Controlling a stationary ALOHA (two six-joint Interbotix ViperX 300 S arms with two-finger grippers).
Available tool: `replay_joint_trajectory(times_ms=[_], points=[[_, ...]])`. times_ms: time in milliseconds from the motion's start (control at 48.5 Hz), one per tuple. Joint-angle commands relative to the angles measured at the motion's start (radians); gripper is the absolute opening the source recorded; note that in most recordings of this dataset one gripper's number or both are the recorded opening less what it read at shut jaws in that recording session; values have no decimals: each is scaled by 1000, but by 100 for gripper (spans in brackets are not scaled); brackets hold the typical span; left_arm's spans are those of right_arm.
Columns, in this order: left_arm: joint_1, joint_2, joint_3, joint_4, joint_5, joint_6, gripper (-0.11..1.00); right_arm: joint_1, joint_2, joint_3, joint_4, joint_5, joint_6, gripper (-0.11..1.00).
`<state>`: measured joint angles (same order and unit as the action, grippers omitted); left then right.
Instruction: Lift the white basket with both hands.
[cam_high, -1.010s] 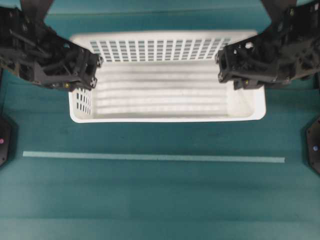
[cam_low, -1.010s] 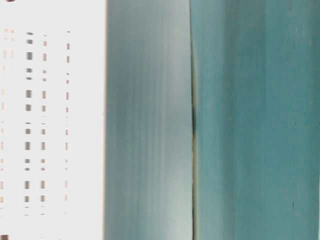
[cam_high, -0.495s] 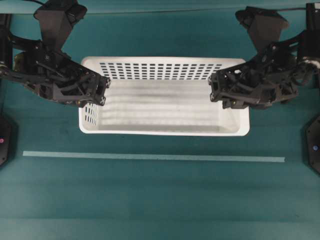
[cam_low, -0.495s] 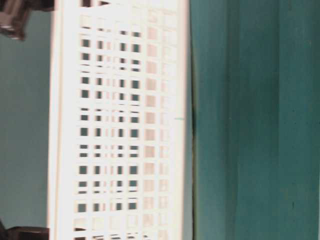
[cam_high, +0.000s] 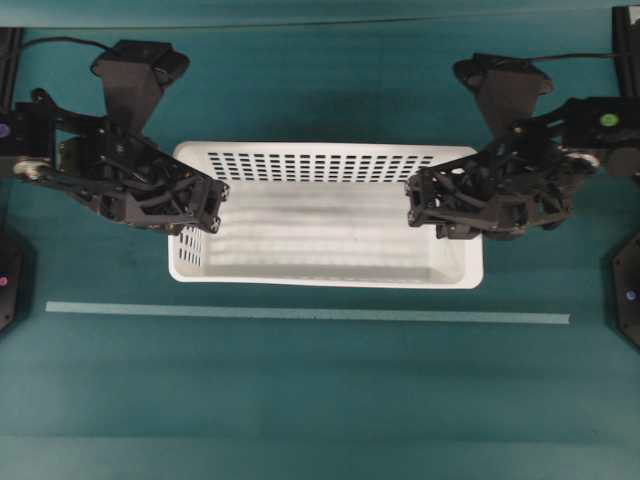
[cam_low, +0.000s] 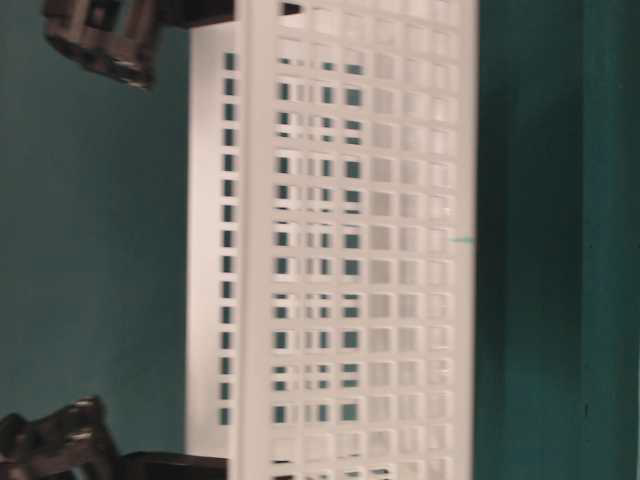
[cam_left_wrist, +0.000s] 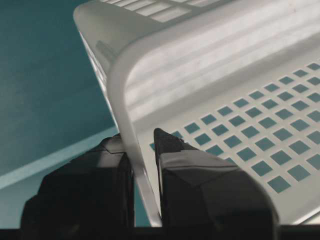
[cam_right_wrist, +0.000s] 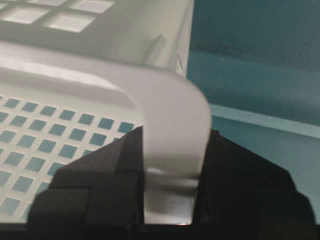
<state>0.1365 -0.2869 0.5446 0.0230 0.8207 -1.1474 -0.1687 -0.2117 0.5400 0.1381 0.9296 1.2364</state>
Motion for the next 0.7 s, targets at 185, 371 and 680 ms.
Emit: replay_joint_trajectory(times_ms=[185,371,680], points=[[-15,49,41,6,-92,3,4,35,78,15,11,-60,-5,20],[-20,58,87,6,-106,3,4,44,87,49,21,-87,-5,20],[-26,84,121,6,-186,-2,4,63,124,72,44,-156,-5,20]])
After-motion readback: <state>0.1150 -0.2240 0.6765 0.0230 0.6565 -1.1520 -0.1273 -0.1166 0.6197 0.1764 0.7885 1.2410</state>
